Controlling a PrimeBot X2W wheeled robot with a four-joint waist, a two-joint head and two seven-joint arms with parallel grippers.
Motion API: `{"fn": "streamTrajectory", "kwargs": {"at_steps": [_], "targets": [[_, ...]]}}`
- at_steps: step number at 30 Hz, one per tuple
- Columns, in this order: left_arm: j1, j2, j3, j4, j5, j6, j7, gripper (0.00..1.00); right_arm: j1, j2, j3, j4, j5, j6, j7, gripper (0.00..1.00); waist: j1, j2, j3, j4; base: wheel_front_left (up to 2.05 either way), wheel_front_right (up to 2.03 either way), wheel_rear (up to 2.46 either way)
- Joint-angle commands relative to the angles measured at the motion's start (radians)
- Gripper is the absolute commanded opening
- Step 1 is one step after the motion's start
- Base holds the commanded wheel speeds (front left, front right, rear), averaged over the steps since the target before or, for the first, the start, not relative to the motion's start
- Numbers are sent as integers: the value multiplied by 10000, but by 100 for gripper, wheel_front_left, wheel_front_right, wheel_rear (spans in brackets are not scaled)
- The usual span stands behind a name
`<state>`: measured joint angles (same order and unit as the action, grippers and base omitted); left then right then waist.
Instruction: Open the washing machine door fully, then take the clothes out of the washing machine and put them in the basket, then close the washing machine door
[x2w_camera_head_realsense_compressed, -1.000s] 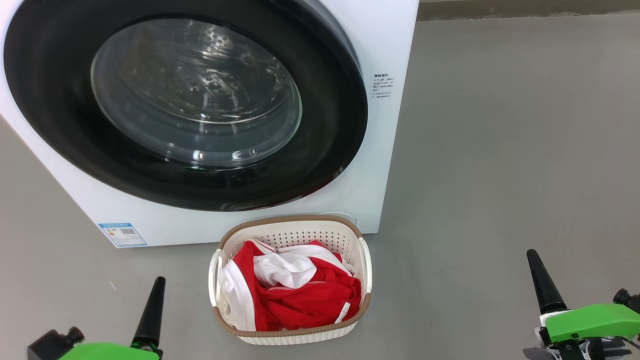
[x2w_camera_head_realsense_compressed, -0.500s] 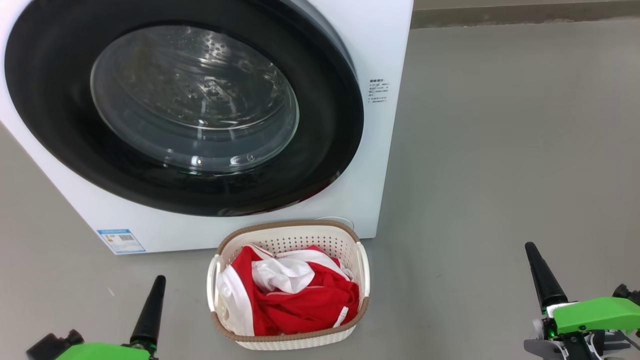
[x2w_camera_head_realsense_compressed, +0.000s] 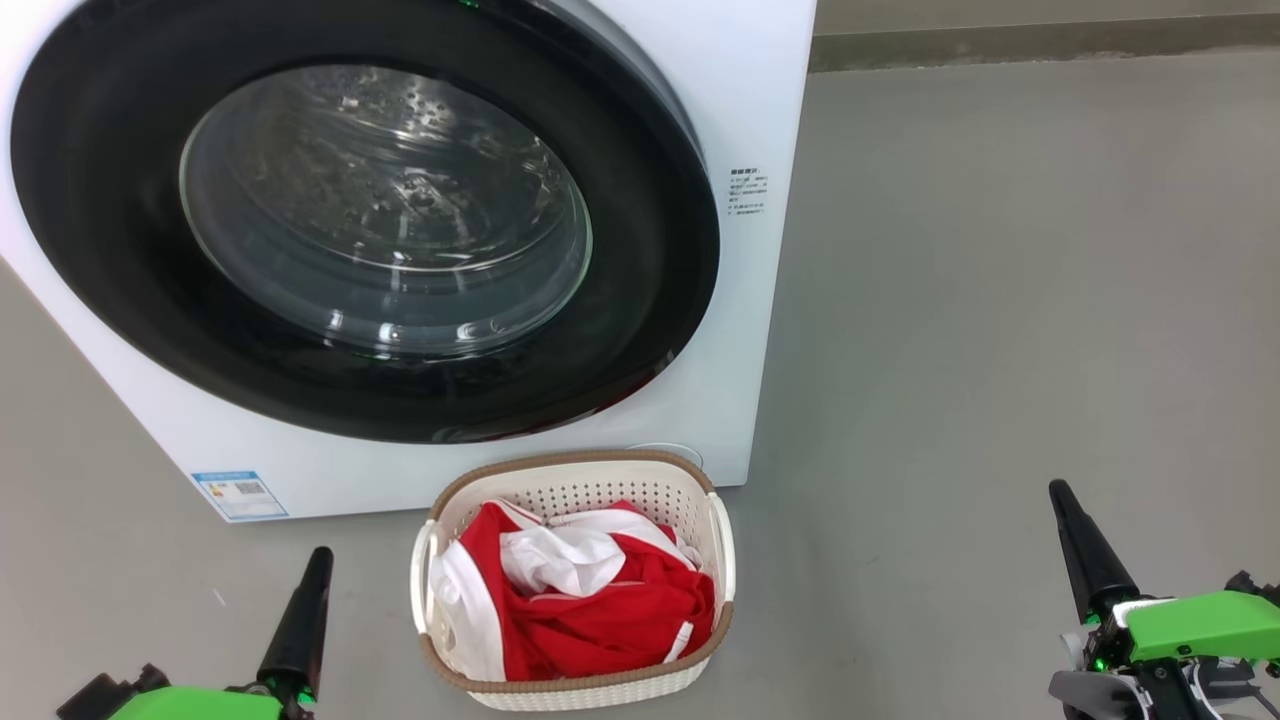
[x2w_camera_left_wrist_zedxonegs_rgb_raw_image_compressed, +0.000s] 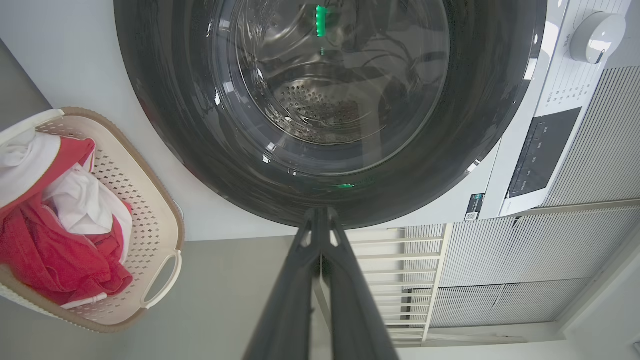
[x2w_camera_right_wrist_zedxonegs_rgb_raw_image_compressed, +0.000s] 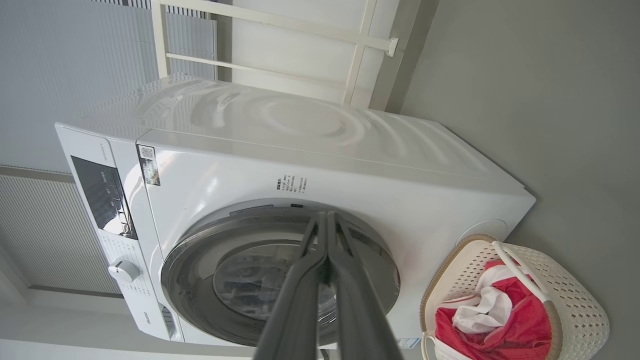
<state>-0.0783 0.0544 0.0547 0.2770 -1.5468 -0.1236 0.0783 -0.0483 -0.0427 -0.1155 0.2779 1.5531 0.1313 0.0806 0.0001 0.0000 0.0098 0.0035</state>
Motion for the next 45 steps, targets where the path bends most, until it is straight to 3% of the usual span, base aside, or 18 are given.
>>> {"fn": "streamTrajectory", "kwargs": {"at_steps": [1, 6, 45], "targets": [[-280, 102, 385, -299, -303, -68, 106, 0, -542, -176, 168, -323, 239, -5, 75, 0, 0, 0, -15, -9, 0, 0, 0], [-286, 61, 453, -321, -732, -71, 239, 0, -583, -183, 161, -340, 674, -6, 210, 0, 0, 0, -67, -35, 0, 0, 0], [-291, 18, 515, -320, -681, -71, 288, 0, -589, -138, 97, -336, 621, -6, 262, 0, 0, 0, -67, -35, 0, 0, 0]]}}
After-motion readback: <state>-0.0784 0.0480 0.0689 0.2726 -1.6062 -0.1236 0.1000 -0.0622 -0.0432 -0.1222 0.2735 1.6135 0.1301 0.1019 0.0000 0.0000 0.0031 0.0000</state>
